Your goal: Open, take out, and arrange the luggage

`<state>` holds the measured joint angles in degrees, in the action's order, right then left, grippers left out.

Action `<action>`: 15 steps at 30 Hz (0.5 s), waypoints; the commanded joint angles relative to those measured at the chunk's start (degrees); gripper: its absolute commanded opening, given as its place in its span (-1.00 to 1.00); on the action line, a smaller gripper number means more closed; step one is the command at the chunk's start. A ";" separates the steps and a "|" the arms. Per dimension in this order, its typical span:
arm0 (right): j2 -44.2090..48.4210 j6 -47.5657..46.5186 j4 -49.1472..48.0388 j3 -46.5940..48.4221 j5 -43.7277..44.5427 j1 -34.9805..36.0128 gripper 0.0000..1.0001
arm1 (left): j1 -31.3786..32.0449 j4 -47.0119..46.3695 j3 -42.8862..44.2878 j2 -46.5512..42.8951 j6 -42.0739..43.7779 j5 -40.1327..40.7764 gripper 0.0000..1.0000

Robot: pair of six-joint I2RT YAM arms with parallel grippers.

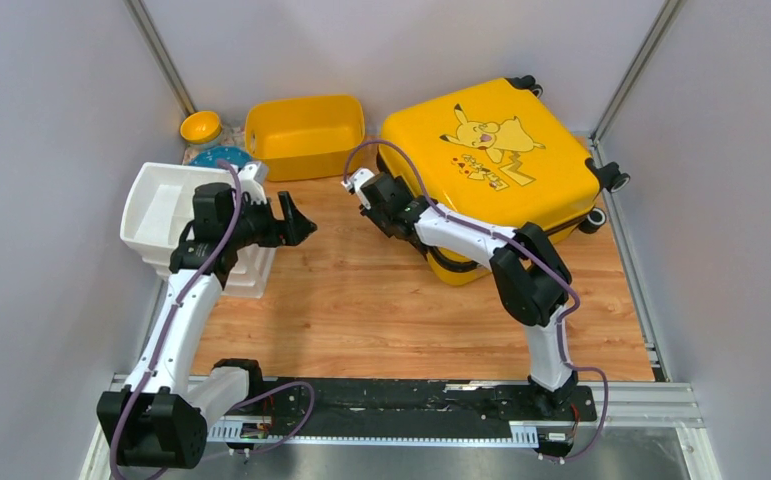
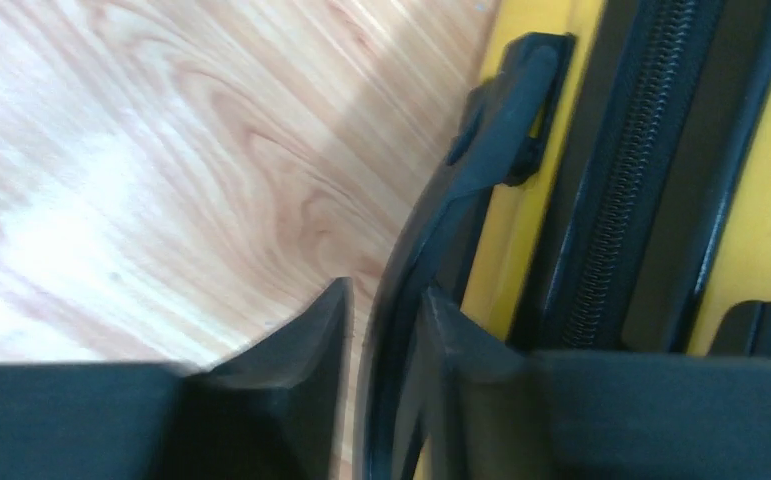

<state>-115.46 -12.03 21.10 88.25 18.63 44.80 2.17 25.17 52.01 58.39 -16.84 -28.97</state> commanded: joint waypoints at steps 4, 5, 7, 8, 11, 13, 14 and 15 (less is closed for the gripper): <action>2.42 -2.48 8.07 13.27 -11.33 2.67 0.36 | 0.20 -6.97 0.11 -1.26 -0.30 -2.32 0.91; 4.87 -1.69 9.03 12.83 -12.30 2.75 0.40 | 0.20 -8.19 -0.15 -1.35 -0.38 -2.93 0.91; 7.52 -1.15 9.22 10.55 -14.31 2.75 0.44 | 0.20 -9.52 -0.85 -1.70 -0.74 -3.98 0.91; 9.97 -0.89 9.39 9.67 -15.02 3.01 0.46 | 0.20 -11.09 -1.29 -1.88 -1.00 -4.34 0.91; 14.01 0.52 9.57 7.47 -17.75 3.19 0.55 | 0.20 -15.48 -2.96 -3.01 -2.75 -4.34 0.91; 15.61 2.10 9.57 7.20 -20.71 3.19 0.56 | 0.20 -17.86 -3.93 -3.63 -3.63 -3.99 0.91; 17.01 2.45 8.96 7.11 -21.35 3.11 0.57 | 0.11 -20.48 -4.28 -4.33 -4.25 -3.64 0.91; 17.46 2.71 8.35 6.94 -21.62 3.28 0.57 | 0.20 -21.81 -5.15 -4.51 -4.86 -2.94 0.91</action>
<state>-110.34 -9.72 37.39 92.38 5.08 46.68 2.17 13.41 48.47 56.18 -18.79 -31.68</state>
